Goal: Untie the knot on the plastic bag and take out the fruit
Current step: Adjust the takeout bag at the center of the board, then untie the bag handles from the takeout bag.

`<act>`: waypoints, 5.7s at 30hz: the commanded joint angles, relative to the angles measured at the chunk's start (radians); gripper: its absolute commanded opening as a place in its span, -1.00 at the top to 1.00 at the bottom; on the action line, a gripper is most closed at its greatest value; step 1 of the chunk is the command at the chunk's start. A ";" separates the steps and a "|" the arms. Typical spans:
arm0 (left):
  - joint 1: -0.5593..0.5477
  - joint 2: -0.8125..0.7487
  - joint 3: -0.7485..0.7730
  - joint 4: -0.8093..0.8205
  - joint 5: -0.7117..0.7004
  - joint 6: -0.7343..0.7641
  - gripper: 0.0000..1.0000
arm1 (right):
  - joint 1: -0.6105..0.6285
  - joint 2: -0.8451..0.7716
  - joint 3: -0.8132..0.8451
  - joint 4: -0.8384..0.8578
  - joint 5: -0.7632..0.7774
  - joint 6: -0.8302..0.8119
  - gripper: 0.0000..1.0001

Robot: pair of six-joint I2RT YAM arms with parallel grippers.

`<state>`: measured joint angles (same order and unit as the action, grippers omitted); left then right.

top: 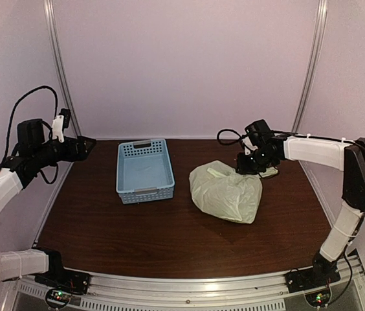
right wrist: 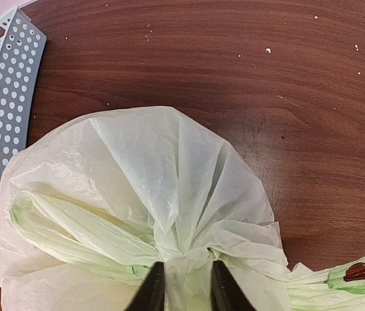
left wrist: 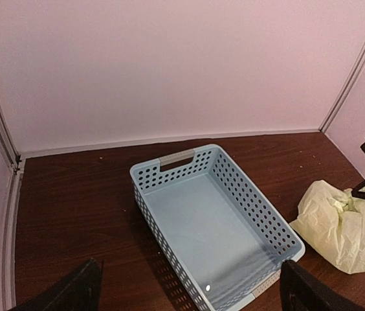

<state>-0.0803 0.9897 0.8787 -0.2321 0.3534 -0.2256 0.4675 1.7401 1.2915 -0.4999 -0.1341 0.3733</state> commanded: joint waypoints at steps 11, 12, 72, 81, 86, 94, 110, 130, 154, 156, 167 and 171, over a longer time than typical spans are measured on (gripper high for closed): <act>-0.003 0.006 -0.003 0.030 0.012 0.008 -0.95 | 0.013 -0.047 -0.036 0.122 -0.204 -0.003 1.00; -0.003 0.006 -0.004 0.031 0.020 0.007 -0.95 | 0.017 -0.053 -0.040 0.127 -0.242 -0.012 1.00; -0.845 0.720 0.202 0.254 0.036 -0.021 -0.83 | 0.336 -0.436 -0.578 0.524 -0.425 0.085 1.00; -0.899 0.789 0.280 0.123 -0.097 0.086 -0.86 | 0.336 -0.441 -0.584 0.537 -0.422 0.092 1.00; -0.899 0.796 0.271 0.145 -0.116 0.077 -0.82 | 0.336 -0.445 -0.583 0.541 -0.421 0.094 1.00; -0.920 0.811 0.282 0.149 -0.160 0.071 0.04 | 0.336 -0.448 -0.585 0.533 -0.410 0.092 1.00; -0.920 0.656 0.250 0.200 -0.212 -0.038 1.00 | 0.327 -0.605 -0.450 0.346 -0.142 0.043 0.13; -0.920 0.567 0.130 0.304 -0.279 -0.119 1.00 | 0.394 -0.786 -0.689 0.287 -0.024 0.227 -0.54; -0.909 0.456 -0.094 0.554 -0.207 -0.094 1.00 | 0.392 -0.585 -0.654 0.457 0.076 0.047 1.00; -0.910 0.470 -0.153 0.583 -0.182 -0.111 1.00 | 0.392 -0.607 -0.749 0.495 0.085 0.102 1.00; -0.918 0.460 -0.177 0.586 -0.161 -0.112 1.00 | 0.392 -0.679 -0.620 0.284 0.167 0.039 -0.21; -0.918 0.457 -0.170 0.589 -0.153 -0.118 1.00 | 0.393 -0.682 -0.511 0.187 0.167 -0.011 -0.52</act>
<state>-0.9958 1.4658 0.6891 0.3000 0.1806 -0.3393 0.8581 1.0748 0.6914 -0.1860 -0.0059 0.4210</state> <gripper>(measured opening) 0.008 0.721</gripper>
